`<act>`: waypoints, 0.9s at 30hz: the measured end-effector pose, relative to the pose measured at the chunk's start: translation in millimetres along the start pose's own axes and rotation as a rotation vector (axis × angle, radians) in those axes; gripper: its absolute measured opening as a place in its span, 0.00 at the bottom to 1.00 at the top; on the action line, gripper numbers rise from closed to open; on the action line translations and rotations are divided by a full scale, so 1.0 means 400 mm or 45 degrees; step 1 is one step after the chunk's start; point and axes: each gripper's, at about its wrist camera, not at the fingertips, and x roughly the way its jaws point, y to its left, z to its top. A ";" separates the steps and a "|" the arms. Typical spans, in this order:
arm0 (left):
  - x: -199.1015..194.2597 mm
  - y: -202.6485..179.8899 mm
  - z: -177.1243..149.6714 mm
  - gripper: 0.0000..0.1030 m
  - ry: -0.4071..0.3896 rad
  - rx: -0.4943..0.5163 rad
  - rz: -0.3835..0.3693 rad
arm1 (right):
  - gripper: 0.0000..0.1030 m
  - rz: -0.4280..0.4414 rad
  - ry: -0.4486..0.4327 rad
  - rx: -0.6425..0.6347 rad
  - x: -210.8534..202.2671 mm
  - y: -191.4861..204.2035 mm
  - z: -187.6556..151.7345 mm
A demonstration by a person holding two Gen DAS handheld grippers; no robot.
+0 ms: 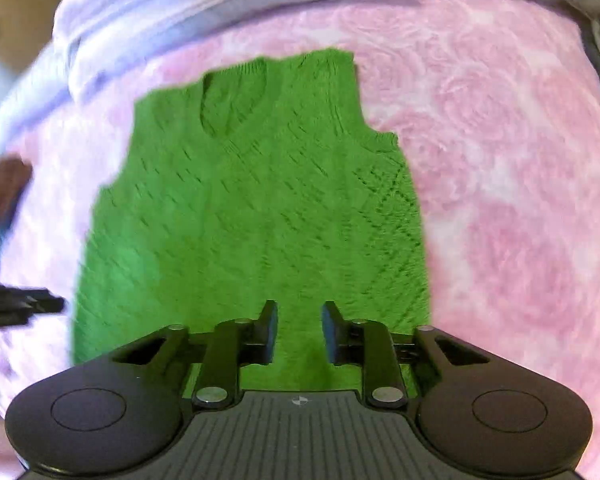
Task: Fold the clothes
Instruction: 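Smooth the vest body with both grippers toward the hem, then open both grippers and pull back from the flattened vest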
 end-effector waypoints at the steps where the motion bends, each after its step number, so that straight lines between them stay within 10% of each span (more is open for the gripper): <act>1: -0.026 -0.011 0.004 0.35 -0.018 0.000 -0.002 | 0.39 0.015 -0.005 0.031 -0.022 0.012 -0.001; 8: -0.190 -0.101 -0.051 0.40 -0.094 -0.020 0.041 | 0.66 0.018 -0.021 -0.013 -0.186 0.074 -0.040; 27: -0.576 -0.296 -0.461 0.50 -0.227 -0.084 0.130 | 0.75 -0.070 -0.124 -0.286 -0.579 0.114 -0.450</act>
